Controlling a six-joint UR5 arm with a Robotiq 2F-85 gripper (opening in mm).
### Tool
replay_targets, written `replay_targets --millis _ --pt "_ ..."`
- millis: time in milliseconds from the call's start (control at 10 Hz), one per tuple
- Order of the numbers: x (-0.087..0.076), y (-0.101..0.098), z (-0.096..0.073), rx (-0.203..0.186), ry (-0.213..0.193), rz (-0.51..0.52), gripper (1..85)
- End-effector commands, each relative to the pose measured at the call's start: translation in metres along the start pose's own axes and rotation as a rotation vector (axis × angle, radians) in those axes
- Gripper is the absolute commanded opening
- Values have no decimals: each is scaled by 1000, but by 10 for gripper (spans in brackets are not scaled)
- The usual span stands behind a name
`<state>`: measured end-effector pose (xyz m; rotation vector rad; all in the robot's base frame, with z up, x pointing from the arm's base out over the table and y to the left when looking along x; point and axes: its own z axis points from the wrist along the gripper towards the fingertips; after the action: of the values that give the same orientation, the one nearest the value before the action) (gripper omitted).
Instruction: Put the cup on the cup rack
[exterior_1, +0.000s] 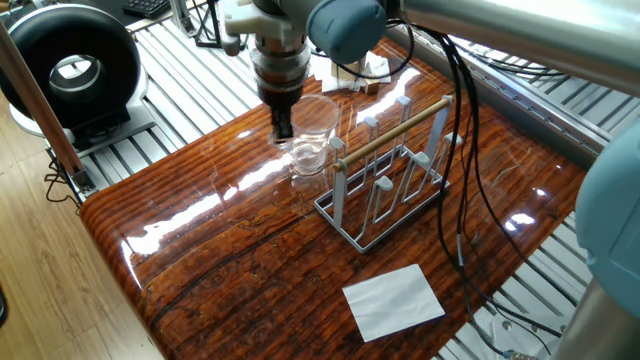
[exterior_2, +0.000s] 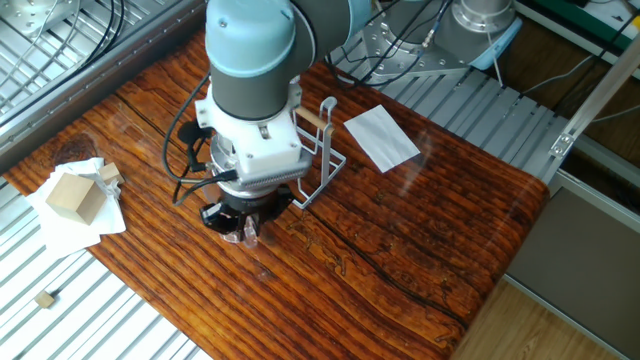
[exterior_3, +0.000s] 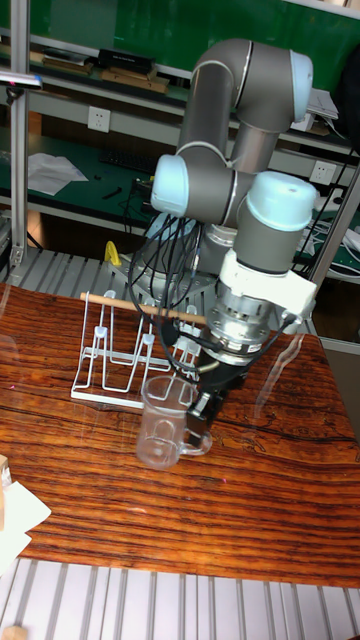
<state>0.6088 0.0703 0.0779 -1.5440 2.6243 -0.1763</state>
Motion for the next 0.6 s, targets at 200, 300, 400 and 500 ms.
replay_targets --millis 200,300,400,500 --pt "-14 3 6 -9 -65 -8 10" --pt "-16 5 11 -19 -83 -1 10" --pt "-16 3 13 -14 -83 -6 10" --pt "-16 1 13 -8 -79 -10 10"
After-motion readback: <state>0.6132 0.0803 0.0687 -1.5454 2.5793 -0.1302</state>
